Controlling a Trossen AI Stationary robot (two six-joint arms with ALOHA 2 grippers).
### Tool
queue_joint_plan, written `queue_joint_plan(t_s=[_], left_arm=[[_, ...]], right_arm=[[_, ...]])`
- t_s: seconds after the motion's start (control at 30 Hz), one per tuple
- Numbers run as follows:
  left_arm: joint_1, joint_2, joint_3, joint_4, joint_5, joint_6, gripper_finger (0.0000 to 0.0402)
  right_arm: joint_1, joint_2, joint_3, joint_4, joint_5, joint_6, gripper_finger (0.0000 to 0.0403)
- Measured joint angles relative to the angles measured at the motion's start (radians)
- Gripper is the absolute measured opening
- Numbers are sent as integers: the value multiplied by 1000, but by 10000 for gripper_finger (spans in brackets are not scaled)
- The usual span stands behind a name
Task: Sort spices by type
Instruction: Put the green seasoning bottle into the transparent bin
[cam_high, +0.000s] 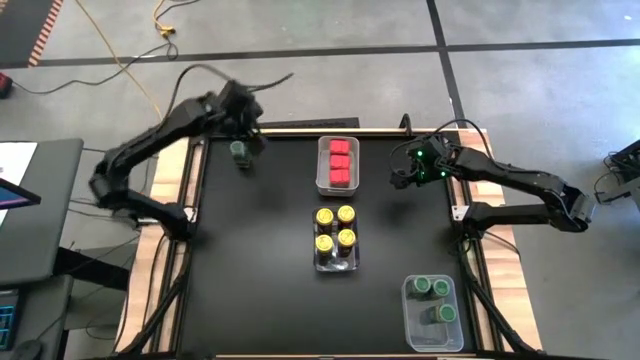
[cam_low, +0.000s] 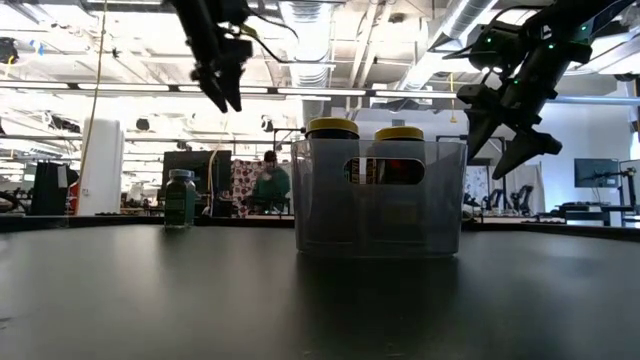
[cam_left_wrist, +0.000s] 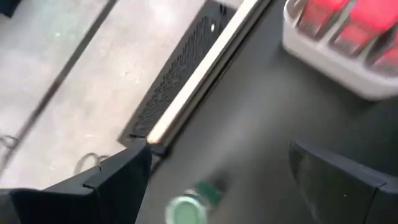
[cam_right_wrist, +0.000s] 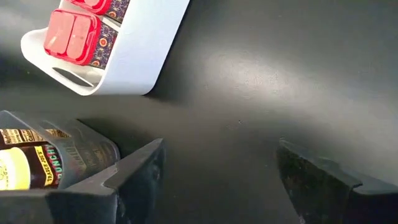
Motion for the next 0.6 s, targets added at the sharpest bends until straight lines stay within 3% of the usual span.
queue_joint_plan(t_s=[0.23,0.4,0.6], left_arm=[[47,236,209,-245,3,344,359],[98,284,153,-240,103,365,359],[185,292,76,-220,145,380,359]], right_arm=[[0,0,0,0,5,-12,326],[0,0,0,-1,6,-13,326],[0,0,0,-3,6,-24,326]])
